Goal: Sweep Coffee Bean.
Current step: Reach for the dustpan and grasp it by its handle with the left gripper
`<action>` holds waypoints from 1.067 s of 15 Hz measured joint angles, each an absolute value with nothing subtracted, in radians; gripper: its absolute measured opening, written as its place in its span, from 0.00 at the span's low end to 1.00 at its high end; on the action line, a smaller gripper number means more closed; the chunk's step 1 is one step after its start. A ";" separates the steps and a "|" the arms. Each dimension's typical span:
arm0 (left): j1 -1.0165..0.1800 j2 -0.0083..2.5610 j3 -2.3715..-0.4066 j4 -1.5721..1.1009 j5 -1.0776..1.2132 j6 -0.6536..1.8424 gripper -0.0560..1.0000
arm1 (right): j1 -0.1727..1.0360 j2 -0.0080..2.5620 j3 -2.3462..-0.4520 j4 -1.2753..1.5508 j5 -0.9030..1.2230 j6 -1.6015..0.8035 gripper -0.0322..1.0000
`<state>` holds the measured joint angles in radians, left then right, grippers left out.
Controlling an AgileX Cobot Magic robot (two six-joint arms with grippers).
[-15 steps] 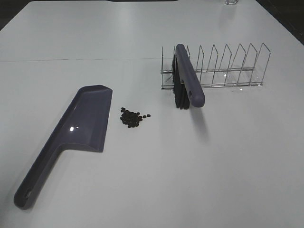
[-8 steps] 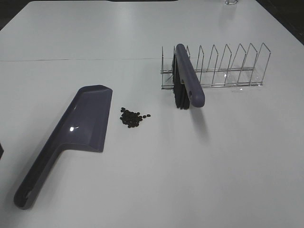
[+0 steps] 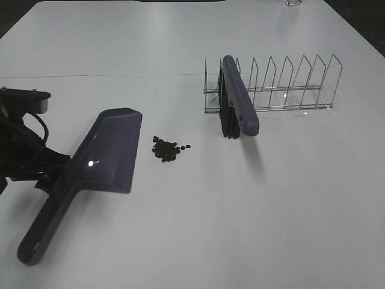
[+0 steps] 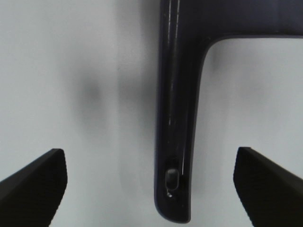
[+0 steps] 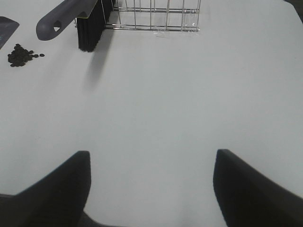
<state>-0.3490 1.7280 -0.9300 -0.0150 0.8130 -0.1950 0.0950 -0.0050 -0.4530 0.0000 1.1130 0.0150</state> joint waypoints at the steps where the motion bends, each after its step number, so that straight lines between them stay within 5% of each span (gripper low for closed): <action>1: -0.350 1.760 -0.940 -0.018 0.792 -0.198 0.86 | 0.095 -0.005 -0.453 0.000 1.113 0.015 0.64; 16: -0.350 1.982 -1.077 -0.018 0.746 -0.184 0.74 | 0.095 -0.005 -0.453 0.000 1.113 0.015 0.64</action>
<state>-0.3500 1.9820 -1.0770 -0.0180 0.7460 -0.1840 0.0950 -0.0050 -0.4530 0.0000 1.1130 0.0150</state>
